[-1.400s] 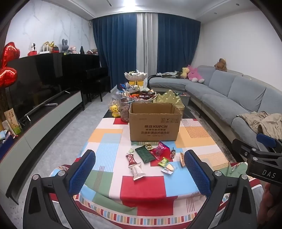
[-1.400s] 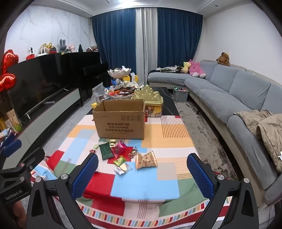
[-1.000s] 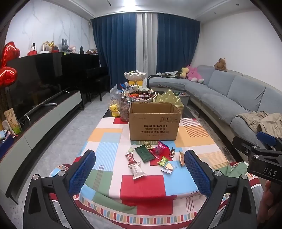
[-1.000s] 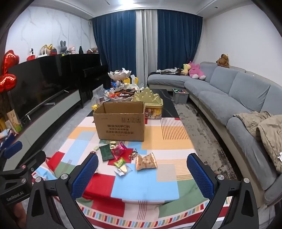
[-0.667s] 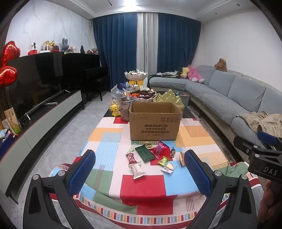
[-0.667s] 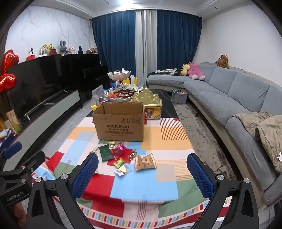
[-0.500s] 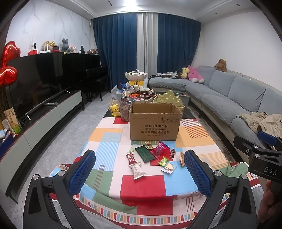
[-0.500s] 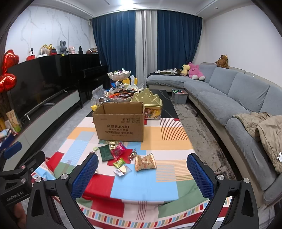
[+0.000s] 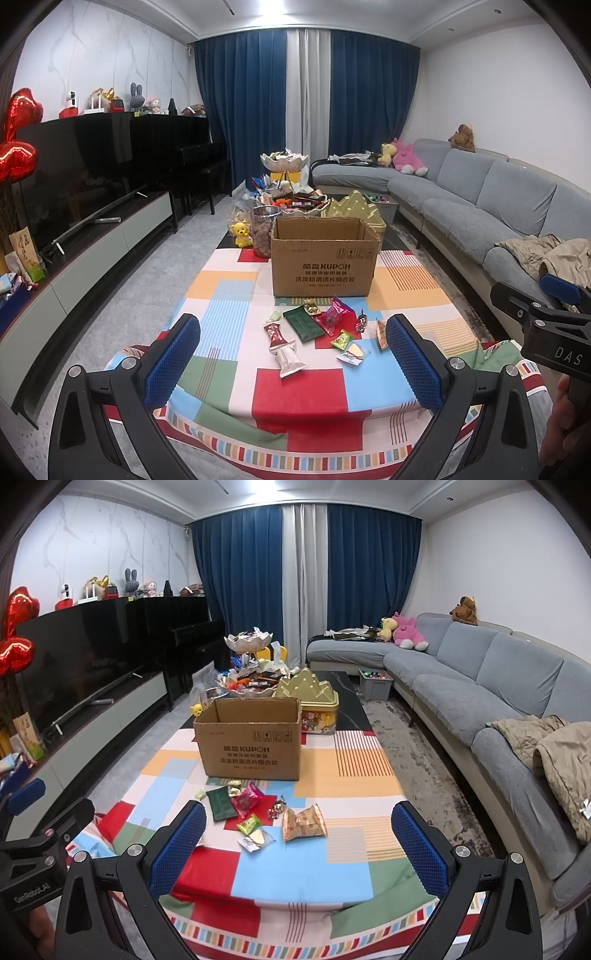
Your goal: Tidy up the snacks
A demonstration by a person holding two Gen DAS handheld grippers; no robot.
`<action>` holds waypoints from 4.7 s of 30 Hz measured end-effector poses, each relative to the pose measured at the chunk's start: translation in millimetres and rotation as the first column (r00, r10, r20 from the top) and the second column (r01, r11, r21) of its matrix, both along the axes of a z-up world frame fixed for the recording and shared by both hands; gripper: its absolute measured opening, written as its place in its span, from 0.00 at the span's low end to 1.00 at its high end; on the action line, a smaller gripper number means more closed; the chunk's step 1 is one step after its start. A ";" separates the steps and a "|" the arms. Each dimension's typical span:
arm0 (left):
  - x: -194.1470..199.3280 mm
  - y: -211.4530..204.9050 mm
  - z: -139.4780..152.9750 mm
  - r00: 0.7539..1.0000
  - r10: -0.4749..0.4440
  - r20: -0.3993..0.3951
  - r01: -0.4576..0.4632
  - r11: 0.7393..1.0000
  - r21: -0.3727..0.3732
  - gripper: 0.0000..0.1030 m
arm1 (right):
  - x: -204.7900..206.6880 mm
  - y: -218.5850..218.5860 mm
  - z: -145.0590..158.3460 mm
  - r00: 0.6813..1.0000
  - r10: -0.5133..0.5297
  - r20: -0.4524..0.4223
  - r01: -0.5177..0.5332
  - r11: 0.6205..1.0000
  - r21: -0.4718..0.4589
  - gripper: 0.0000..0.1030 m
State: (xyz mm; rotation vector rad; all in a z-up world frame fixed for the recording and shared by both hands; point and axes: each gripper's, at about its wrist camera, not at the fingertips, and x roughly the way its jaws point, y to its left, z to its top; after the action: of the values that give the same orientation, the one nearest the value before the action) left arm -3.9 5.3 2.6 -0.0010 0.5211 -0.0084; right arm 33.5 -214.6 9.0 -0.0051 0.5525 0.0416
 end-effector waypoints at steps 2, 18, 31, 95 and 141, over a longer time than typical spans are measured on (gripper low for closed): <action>-0.1 -0.1 -0.2 1.000 -0.001 0.001 0.001 1.000 0.000 0.99 | -0.2 0.0 -0.3 1.000 0.000 0.001 0.000 1.000 0.000 0.99; -0.6 -0.3 -0.3 1.000 0.000 0.002 0.000 1.000 0.001 0.99 | -0.9 0.2 0.6 1.000 0.000 0.004 0.000 1.000 0.000 0.99; -0.7 -0.5 -0.9 1.000 0.000 0.004 0.000 1.000 0.001 0.99 | -1.1 0.1 0.0 1.000 0.000 0.006 0.000 1.000 0.000 0.99; 113.9 2.8 -46.9 0.976 0.064 -0.206 -0.053 0.997 0.061 0.99 | 108.3 17.6 -45.0 0.991 0.013 -0.136 -0.025 0.996 -0.087 0.99; 198.0 24.3 -168.9 0.821 0.106 -0.561 -0.124 0.992 0.006 0.86 | 175.4 86.1 -165.0 0.840 0.322 -0.436 -0.417 0.898 -0.140 0.85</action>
State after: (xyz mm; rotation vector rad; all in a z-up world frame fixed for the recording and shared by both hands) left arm 194.2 29.6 -166.3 -0.0675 1.1155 0.1059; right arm 208.9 -128.5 -156.0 -0.3406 0.9651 0.3682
